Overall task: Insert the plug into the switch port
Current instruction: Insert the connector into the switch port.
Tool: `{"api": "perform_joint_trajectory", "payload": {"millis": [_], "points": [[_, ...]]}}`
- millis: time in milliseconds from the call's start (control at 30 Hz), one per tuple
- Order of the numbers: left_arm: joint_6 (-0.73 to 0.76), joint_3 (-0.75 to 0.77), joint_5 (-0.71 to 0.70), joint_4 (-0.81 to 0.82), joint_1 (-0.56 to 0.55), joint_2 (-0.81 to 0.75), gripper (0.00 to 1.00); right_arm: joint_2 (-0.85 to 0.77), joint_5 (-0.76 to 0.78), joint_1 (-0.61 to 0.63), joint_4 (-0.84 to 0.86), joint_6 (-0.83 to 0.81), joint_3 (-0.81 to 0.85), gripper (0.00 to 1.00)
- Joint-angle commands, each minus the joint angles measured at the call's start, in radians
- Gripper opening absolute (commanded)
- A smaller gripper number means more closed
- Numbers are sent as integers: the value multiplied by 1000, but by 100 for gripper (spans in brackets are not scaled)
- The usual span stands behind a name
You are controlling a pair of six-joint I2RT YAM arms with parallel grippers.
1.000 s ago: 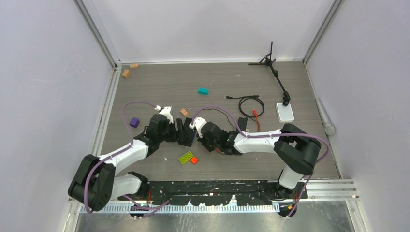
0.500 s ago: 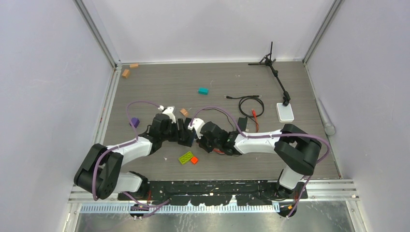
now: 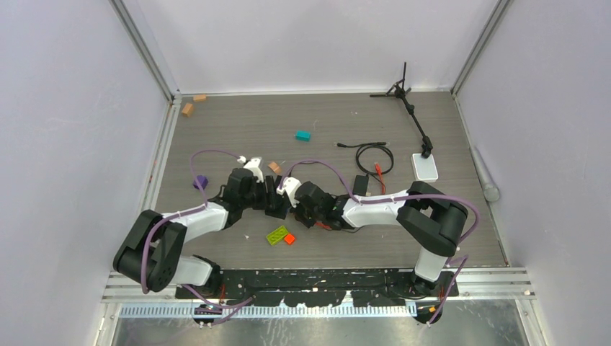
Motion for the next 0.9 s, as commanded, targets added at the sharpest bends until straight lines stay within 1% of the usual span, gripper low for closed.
{"api": "perform_joint_trajectory", "payload": {"millis": [0, 300, 500, 867], "points": [[18, 27, 13, 28, 6, 23, 54, -1, -8, -1, 50, -11, 30, 0], [17, 31, 40, 32, 6, 43, 50, -1, 4, 8, 71, -11, 29, 0], [16, 26, 47, 35, 6, 42, 49, -10, 35, 9, 83, -31, 31, 1], [15, 29, 51, 39, 6, 54, 49, -27, 15, 25, 67, -47, 46, 0]]}}
